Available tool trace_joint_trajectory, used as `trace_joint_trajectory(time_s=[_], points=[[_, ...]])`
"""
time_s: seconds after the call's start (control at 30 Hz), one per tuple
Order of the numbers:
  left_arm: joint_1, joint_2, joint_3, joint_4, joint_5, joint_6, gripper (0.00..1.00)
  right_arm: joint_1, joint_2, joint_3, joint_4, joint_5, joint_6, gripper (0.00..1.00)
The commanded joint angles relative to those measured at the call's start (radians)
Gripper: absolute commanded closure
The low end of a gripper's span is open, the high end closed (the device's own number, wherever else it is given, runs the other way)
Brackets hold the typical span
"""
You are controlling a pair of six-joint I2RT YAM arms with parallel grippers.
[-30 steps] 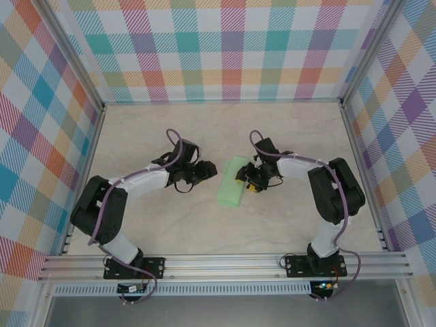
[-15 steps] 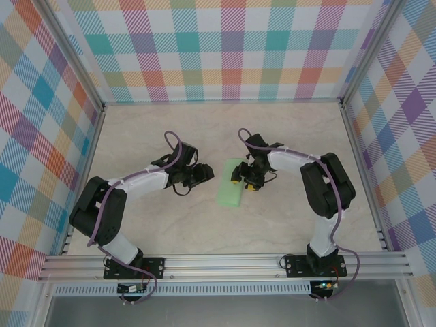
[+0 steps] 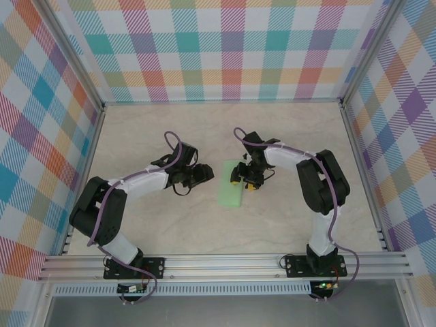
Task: Fold a paper plane with a square sheet of paper (pick it up from the middle)
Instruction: First fold in half a square sheet of paper at the center of the table.
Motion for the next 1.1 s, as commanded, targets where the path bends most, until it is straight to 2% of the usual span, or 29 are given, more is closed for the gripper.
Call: trace_joint_trajectory(time_s=[0.0, 0.3, 0.53, 0.63, 0.87, 1.07], points=[[-0.007, -0.002, -0.002, -0.029, 0.007, 0.016, 0.51, 0.004, 0.030, 0.009, -0.074, 0.043, -0.015, 0.41], [-0.007, -0.035, -0.015, -0.043, -0.014, 0.027, 0.49, 0.004, 0.004, 0.000, -0.050, 0.032, -0.015, 0.41], [-0.007, -0.029, -0.010, -0.029, 0.006, 0.025, 0.49, 0.004, -0.011, 0.062, -0.152, 0.068, -0.024, 0.42], [-0.007, -0.018, -0.001, -0.008, 0.045, 0.027, 0.49, 0.004, 0.009, 0.081, -0.174, 0.085, -0.015, 0.42], [-0.010, 0.034, 0.035, 0.044, 0.165, 0.032, 0.50, 0.004, 0.022, 0.074, -0.133, 0.041, -0.021, 0.41], [-0.025, 0.117, 0.086, 0.091, 0.252, 0.019, 0.57, 0.004, 0.030, 0.064, -0.128, 0.045, -0.011, 0.40]])
